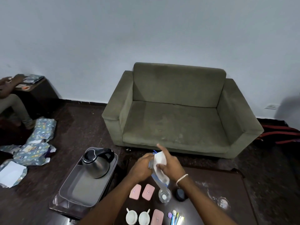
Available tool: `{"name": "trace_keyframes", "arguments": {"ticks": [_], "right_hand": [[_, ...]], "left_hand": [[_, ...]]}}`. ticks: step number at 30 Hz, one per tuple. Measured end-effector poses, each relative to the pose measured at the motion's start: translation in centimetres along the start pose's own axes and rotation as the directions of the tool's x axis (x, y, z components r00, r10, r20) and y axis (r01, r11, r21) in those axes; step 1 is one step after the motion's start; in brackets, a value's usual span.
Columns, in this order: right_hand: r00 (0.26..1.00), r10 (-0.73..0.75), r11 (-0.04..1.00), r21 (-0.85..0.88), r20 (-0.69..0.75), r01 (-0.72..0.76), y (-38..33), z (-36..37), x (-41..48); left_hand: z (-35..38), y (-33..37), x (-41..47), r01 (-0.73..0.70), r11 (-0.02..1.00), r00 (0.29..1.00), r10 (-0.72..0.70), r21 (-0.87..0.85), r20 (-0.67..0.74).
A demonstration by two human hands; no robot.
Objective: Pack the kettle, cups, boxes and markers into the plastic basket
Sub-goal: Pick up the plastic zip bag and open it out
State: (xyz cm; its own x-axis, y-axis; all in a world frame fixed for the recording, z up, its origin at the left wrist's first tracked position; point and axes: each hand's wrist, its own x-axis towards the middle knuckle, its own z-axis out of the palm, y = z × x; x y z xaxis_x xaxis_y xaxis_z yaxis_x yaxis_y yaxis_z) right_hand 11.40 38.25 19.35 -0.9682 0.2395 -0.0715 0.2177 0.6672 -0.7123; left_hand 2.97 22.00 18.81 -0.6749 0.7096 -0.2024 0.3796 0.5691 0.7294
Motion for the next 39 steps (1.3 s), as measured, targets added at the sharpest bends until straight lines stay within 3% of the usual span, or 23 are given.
{"name": "trace_keyframes", "arguments": {"ticks": [3, 6, 10, 19, 31, 39], "right_hand": [[0.99, 0.137, 0.966, 0.227, -0.025, -0.128, 1.0, -1.0, -0.1], [0.974, 0.216, 0.916, 0.331, 0.066, -0.225, 2.2, -2.4, -0.2], [0.945, 0.278, 0.908, 0.274, 0.172, -0.317, 3.8, -5.0, -0.1], [0.888, 0.443, 0.882, 0.118, 0.121, -0.456, 11.3, -8.0, -2.8], [0.705, 0.705, 0.709, 0.094, -0.077, -0.698, 21.7, -0.8, -7.1], [0.7, 0.71, 0.704, 0.107, -0.081, -0.702, 24.7, 4.1, -6.0]], "left_hand": [[0.5, 0.2, -0.5, -0.008, 1.0, 1.0, 0.008, -0.007, 0.023], [1.0, -0.3, -0.5, 0.002, 0.999, 1.0, -0.003, 0.036, 0.029], [1.7, -0.9, -0.4, 0.029, 0.992, 0.998, -0.037, 0.122, 0.058], [4.6, -2.8, 0.0, 0.094, 0.984, 0.992, -0.105, 0.148, 0.066], [10.6, -5.9, 0.7, 0.105, 0.972, 0.983, -0.134, 0.209, 0.128], [13.0, -6.7, 1.8, 0.106, 0.98, 0.985, -0.126, 0.168, 0.114]]}}
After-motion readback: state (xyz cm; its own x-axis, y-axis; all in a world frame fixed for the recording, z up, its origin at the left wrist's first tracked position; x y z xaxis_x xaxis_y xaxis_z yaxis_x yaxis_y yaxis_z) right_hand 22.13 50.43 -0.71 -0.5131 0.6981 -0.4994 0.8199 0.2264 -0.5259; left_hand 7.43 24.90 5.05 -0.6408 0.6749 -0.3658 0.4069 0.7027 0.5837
